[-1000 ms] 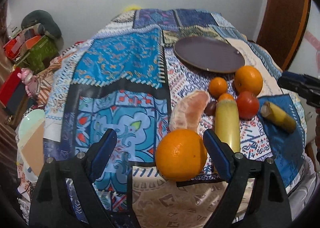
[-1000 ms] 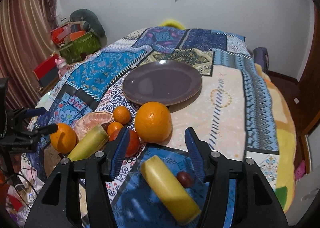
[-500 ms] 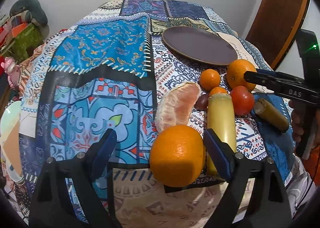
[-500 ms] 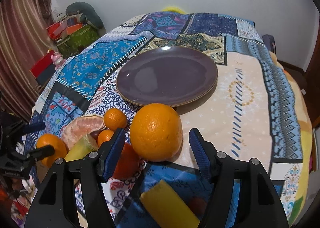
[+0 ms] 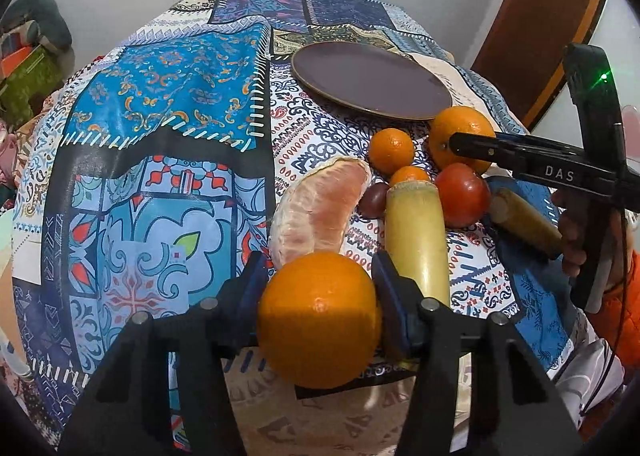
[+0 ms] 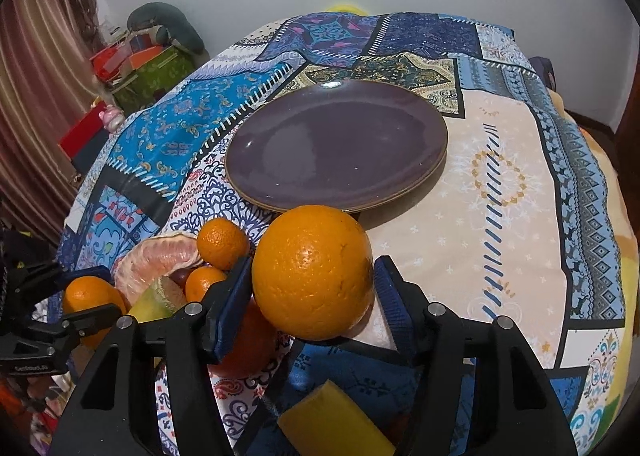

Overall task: Organize fruits
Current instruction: 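Lift the orange in the right tool while the left tool lifts its orange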

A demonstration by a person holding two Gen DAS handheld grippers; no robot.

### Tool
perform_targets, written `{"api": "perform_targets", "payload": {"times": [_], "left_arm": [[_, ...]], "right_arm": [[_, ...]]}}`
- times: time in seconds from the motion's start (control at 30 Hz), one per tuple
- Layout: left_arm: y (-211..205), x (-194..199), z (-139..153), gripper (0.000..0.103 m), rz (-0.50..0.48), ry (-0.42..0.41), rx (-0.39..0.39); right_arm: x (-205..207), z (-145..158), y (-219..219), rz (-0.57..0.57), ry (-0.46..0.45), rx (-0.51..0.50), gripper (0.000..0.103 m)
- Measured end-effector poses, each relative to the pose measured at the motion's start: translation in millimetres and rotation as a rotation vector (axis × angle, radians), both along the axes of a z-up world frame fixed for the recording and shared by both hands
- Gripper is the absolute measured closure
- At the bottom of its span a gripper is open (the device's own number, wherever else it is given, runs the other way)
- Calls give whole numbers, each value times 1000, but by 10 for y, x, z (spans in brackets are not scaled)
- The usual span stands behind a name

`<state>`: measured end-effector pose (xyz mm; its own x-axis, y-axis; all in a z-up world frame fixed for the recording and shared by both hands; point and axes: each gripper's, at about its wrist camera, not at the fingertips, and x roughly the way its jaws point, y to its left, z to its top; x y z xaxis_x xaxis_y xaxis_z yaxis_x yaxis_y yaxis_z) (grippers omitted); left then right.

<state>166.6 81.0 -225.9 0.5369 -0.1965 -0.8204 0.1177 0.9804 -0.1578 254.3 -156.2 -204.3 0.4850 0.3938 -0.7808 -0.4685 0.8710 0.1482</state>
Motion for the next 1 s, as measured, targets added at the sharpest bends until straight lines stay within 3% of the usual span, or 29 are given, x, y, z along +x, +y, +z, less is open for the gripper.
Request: {"api": "perform_targets", "payload": {"times": [0.17,0.47,0.53,0.57,0.6,0.73,0.83,0.9,0.93,1.0], "left_arm": [[-4,-28,84,50,18,-18,45],[135,-25,398,54,84,-81,51],[159,-1,476,61,97,-98,44],[157,17,513,75,106,-110,50],[160,36,557,101,112,-128,57],[169,126,726,101,112,-168,56],[190,185,699,86,120,-139,55],[233,185,619,47,131,-103,45],[254,173,576,39,136,-87,39],[278,106,485,35,135,-61,33]], "right_arm": [[-27,65,-15,3,-25,-25,49],[-109,253,-84,2,-57,0,51],[-128,304,-96,3,-67,8,51],[-137,333,-106,3,-74,11,51],[-149,363,-108,3,-83,13,51],[-174,446,-129,3,-107,20,51],[-186,458,-164,0,-104,31,51],[-200,452,-179,-3,-101,32,51],[-206,447,-189,-4,-99,32,51],[-215,433,-207,-8,-94,30,51]]}}
